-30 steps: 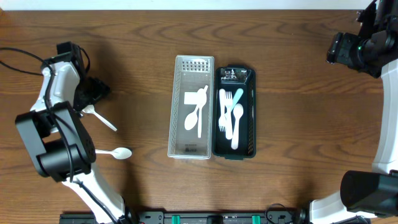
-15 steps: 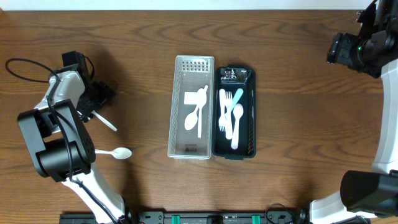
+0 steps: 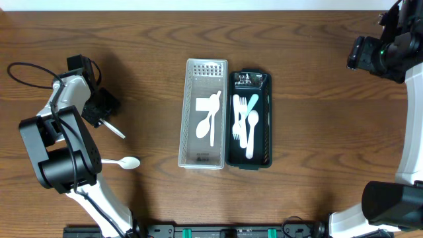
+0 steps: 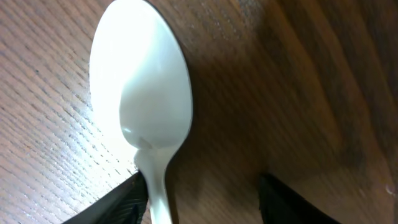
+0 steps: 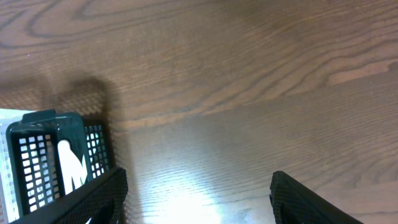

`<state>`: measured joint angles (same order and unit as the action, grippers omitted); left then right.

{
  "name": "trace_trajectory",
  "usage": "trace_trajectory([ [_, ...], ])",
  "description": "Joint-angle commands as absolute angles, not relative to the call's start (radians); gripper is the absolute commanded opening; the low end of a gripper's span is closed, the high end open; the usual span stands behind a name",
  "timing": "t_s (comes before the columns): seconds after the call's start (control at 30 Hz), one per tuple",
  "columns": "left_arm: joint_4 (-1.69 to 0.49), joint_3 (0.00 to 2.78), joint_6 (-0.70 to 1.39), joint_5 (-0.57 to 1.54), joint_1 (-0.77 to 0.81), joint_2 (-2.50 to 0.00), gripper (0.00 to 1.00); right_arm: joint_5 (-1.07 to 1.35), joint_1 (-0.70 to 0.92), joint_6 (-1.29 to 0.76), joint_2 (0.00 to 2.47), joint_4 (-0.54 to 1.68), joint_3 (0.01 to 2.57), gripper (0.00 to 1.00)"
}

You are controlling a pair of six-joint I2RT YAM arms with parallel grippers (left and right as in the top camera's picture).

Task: Pack container
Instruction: 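Return the left gripper to a white spoon and grasp it, then lift the held spoon toward the clear basket with the left gripper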

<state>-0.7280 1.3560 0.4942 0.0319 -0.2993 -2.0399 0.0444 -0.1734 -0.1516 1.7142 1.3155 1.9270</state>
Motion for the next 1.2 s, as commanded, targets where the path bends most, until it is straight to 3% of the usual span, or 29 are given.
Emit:
trace_trajectory([
  [0.0, -0.746, 1.323, 0.484, 0.015, -0.3, -2.061, 0.55, 0.03, -0.171, -0.152, 1.721, 1.32, 1.921, 0.76],
  [0.8, -0.746, 1.324, 0.484, 0.015, -0.3, -2.06, 0.06, 0.03, -0.171, -0.152, 1.721, 1.328, 1.921, 0.76],
  [1.17, -0.781, 1.388, 0.371, 0.016, -0.208, -1.879, 0.06, 0.031, -0.171, -0.152, 1.721, 1.328, 1.921, 0.76],
])
